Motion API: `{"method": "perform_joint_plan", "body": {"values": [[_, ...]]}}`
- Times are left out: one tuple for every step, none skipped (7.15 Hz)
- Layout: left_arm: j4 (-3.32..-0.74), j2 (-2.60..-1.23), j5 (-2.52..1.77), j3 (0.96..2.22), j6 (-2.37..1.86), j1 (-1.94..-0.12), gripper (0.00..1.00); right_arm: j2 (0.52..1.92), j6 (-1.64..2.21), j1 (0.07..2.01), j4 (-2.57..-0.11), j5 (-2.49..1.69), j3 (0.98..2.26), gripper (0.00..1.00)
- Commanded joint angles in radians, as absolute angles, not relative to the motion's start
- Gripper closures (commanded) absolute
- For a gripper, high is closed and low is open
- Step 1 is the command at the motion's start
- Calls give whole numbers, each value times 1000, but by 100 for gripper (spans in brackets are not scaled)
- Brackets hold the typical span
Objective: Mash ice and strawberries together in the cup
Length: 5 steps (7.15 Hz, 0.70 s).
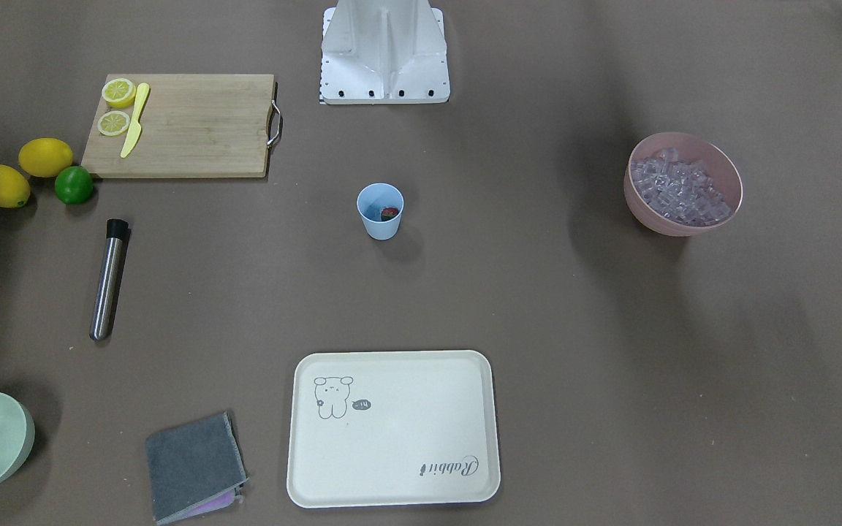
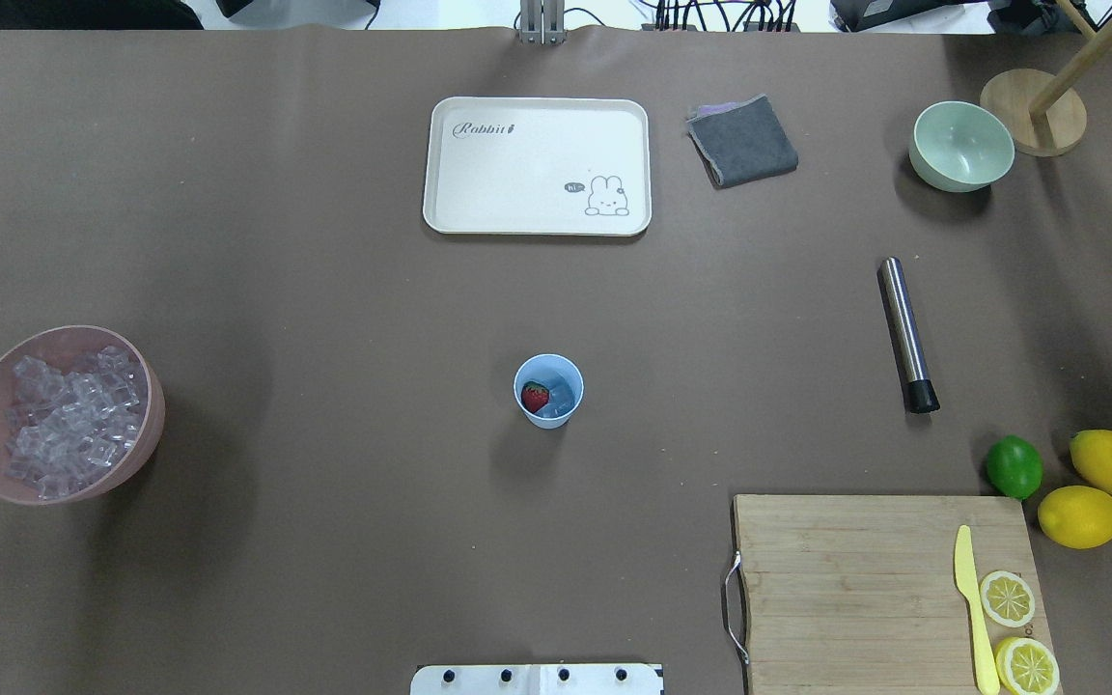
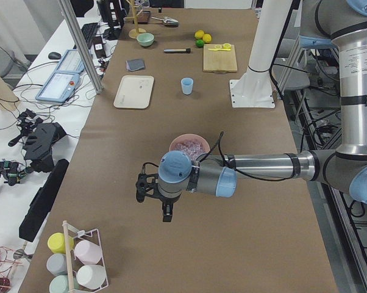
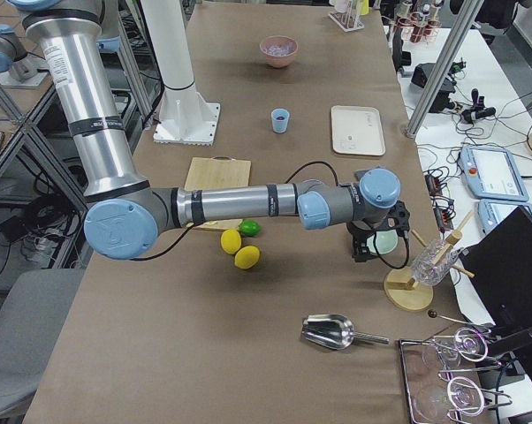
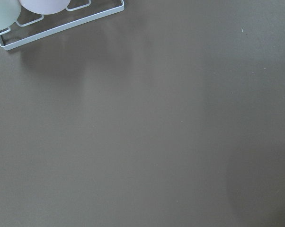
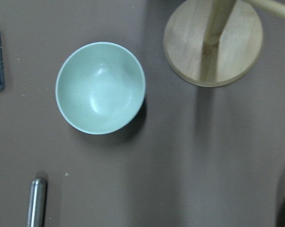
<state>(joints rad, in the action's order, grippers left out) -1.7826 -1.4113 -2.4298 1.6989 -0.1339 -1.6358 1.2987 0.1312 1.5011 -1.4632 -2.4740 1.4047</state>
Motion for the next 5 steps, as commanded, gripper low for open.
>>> {"method": "perform_joint_plan", "body": {"values": [[-1782, -1413, -2430, 1703, -133, -1635, 2, 1337, 20, 1586, -1525, -2427, 1405, 0], [-1782, -1411, -2430, 1703, -133, -1635, 2, 1407, -18, 1613, -1525, -2422, 1446, 0], [-1782, -1411, -2430, 1703, -133, -1635, 2, 1455, -23, 1621, -1526, -2402, 1486, 0], [-1782, -1413, -2430, 1706, -133, -1635, 2, 1532, -34, 1629, -1538, -2402, 1556, 0], [-1782, -1413, -2430, 1710, -133, -1635, 2, 1573, -61, 1635, -1604, -2399, 1619, 0]]}}
